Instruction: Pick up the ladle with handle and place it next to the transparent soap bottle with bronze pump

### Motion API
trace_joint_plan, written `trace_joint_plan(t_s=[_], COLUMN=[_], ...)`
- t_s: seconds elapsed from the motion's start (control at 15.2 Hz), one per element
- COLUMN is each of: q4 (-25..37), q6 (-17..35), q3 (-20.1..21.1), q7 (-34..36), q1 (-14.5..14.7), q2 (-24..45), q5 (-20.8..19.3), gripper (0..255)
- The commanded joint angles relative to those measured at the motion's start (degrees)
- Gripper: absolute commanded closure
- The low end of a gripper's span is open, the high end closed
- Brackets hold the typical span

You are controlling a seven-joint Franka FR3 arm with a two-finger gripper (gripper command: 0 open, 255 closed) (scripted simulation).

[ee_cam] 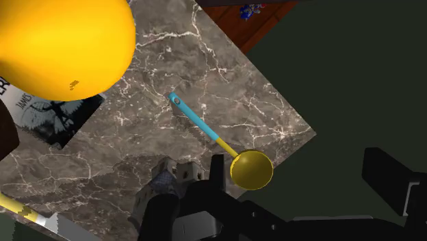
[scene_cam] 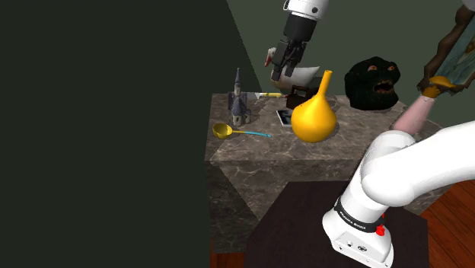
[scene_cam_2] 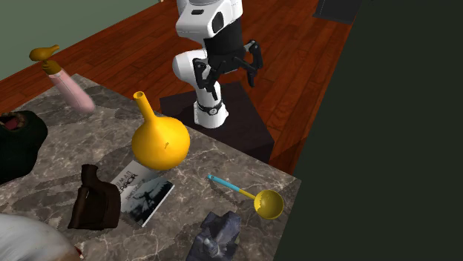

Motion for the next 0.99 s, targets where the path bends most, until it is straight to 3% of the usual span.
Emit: trace_joint_plan(t_s=[0.0, 0.92], q4=[0.0, -11.4], q6=[0.0, 28.8], q3=[0.0, -1.2], q7=[0.0, -20.1], q1=[0.0, 5.0], q2=[0.0, 16.4], q5=[0.0, -7.6], gripper=[0, 0])
